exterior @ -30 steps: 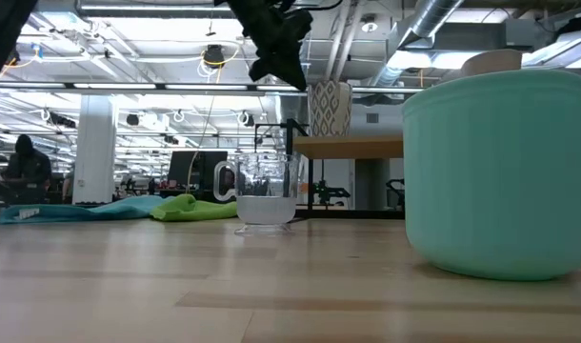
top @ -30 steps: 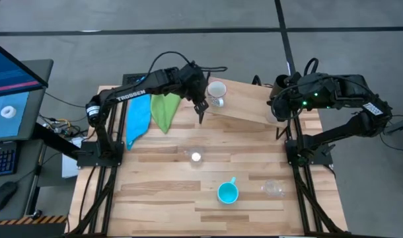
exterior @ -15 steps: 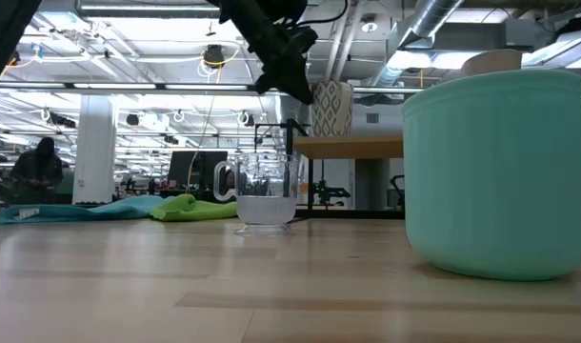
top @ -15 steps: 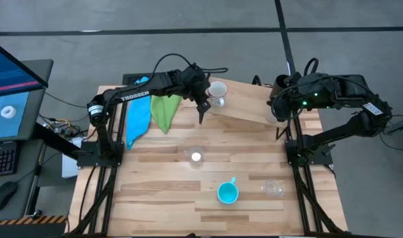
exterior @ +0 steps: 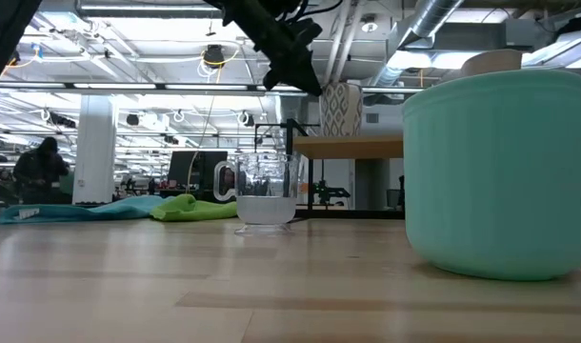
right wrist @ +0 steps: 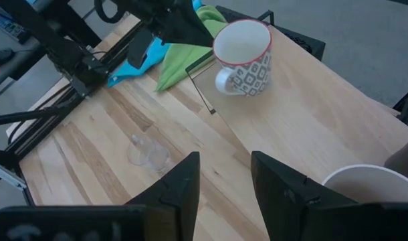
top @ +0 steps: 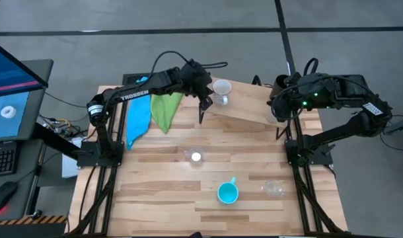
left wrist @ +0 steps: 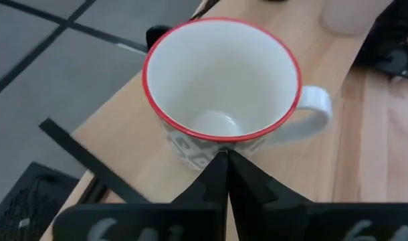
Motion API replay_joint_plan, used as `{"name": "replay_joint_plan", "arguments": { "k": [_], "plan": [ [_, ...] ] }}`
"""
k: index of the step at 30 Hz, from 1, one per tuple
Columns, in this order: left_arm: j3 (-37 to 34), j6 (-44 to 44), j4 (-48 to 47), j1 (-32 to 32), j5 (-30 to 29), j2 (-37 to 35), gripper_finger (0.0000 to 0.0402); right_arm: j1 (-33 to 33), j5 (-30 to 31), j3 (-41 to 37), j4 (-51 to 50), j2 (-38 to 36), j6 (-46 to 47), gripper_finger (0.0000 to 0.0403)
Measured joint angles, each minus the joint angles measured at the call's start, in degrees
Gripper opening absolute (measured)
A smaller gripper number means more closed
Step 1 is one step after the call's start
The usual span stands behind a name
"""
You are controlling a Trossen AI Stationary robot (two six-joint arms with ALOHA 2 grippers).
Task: Stack small to large cups/mugs on shelf
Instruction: Move the white patterned mug to the middle top of the shelf
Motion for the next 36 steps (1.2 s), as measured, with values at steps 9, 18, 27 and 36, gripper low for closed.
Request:
{"name": "replay_joint_plan", "arguments": {
  "k": [9,18,27,36],
  "plan": [
    [0.2,-1.4,7.4,-0.4,3.4,2.7,0.0000,0.0,0.0,0.0,0.0,0.0,0.0,0.0155],
    [0.1,-1.9,7.9,-1.0,1.5,3.7,0.0000,0.0,0.0,0.0,0.1,0.0,0.1,0.0155],
    [0.1,-3.2,6.0,0.3,-4.5,3.7,0.0000,0.0,0.0,0.0,0.1,0.0,0.1,0.0155],
    [0.1,-4.8,11.9,0.4,-3.0,5.4,0.0000,0.0,0.0,0.0,0.1,0.0,-0.3,0.0155]
  ]
}}
